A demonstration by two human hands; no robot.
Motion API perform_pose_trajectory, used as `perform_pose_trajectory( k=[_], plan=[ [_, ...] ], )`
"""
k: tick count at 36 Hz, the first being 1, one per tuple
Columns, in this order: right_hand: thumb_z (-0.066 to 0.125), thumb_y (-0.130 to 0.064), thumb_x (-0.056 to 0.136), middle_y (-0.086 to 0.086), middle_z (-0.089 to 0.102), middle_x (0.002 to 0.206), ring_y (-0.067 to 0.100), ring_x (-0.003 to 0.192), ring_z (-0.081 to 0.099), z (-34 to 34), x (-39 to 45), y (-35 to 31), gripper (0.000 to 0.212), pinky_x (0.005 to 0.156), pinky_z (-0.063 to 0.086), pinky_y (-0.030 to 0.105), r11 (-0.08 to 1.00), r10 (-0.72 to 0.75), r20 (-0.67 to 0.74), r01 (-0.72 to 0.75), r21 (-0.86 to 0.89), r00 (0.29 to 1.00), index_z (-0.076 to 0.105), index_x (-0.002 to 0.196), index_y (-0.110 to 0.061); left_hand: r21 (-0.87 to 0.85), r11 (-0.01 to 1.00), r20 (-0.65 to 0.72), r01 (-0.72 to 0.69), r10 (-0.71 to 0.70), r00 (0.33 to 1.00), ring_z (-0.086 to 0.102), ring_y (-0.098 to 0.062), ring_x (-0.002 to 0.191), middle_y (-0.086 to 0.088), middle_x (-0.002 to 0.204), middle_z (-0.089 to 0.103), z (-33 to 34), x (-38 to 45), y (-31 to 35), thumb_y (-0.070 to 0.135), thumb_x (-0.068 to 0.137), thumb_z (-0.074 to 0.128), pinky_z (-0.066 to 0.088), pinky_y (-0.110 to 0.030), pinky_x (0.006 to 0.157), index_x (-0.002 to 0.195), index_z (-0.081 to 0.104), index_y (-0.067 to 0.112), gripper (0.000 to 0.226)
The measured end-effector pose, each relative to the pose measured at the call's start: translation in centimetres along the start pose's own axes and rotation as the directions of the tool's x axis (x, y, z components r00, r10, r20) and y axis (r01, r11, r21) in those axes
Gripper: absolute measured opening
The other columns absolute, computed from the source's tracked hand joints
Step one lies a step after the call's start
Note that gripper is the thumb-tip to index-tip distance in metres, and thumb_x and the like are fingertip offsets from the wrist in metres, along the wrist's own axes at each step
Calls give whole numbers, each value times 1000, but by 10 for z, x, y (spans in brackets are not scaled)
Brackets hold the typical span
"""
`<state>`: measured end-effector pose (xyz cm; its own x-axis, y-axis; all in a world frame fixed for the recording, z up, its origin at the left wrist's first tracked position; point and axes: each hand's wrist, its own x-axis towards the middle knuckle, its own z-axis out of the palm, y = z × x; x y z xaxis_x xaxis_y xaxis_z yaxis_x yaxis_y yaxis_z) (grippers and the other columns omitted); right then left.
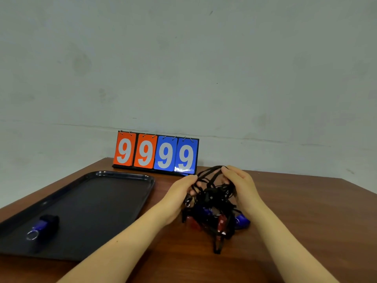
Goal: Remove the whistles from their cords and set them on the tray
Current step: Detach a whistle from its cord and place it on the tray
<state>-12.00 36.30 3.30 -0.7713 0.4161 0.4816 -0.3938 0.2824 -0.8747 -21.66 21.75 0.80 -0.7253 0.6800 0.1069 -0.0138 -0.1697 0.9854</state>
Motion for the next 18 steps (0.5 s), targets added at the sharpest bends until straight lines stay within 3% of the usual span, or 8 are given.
perform_pose_trajectory(
  k=[2, 5, 8, 11, 13, 15, 18],
  plan=[
    [55, -17, 94, -10, 54, 57, 6, 60, 50, -1, -1, -2, 42, 68, 37, 26, 999, -12, 31, 11, 43, 999, 64, 53, -25, -13, 1000, -47, -13, 13, 999, 45, -8, 55, 6, 58, 47, -2, -2, 5, 32, 97, 49, 37, -21, 54, 77, 62, 17, 28],
    [55, -19, 94, -2, 67, 71, 12, 73, 62, 0, -3, -5, 29, 74, 46, 26, 996, -76, 103, 79, -29, 992, 73, 71, -17, -66, 998, -119, -23, 15, 993, 56, -13, 66, 3, 60, 54, -5, 0, 10, 36, 95, 54, 45, -22, 60, 93, 65, 13, 25],
    [58, -19, 91, -2, 70, 75, 9, 77, 66, 3, -4, -6, 23, 72, 49, 16, 979, -141, 169, 163, -119, 975, 72, 75, -10, -118, 993, -154, -28, 10, 988, 60, -25, 88, -3, 71, 56, -7, 1, 14, 40, 93, 55, 48, -32, 84, 100, 63, 10, 31],
    [59, -37, 78, -4, 65, 75, 10, 78, 61, 5, -8, -4, 23, 72, 47, 17, 942, -168, 249, 230, -245, 954, 73, 70, -21, -56, 998, -188, -30, 19, 982, 62, -30, 105, -19, 102, 62, -11, -2, 18, 34, 94, 55, 44, -45, 101, 99, 61, 14, 22],
    [62, -30, 81, -2, 59, 73, 10, 79, 53, 6, -9, -2, 17, 72, 41, 18, 870, -175, 311, 295, -395, 934, 73, 69, -26, 18, 999, -222, -47, 49, 974, 60, -32, 107, -20, 111, 63, -12, -1, 21, 33, 95, 52, 46, -46, 100, 95, 61, 15, 20],
    [62, -25, 84, -3, 56, 72, 8, 81, 48, 8, -11, 0, 17, 69, 36, 18, 760, -195, 375, 381, -527, 906, 71, 70, -26, 89, 993, -256, -76, 96, 962, 58, -26, 100, -11, 101, 61, -13, -1, 25, 32, 96, 49, 47, -41, 92, 87, 58, 17, 20],
    [54, -37, 78, -2, 54, 70, 10, 82, 47, 10, -13, 3, 25, 70, 39, 26, 666, -214, 454, 470, -579, 865, 68, 65, -21, 167, 978, -311, -125, 172, 935, 48, -18, 84, -1, 82, 50, -18, 0, 30, 28, 97, 46, 40, -32, 75, 81, 53, 16, 21]
  ],
)
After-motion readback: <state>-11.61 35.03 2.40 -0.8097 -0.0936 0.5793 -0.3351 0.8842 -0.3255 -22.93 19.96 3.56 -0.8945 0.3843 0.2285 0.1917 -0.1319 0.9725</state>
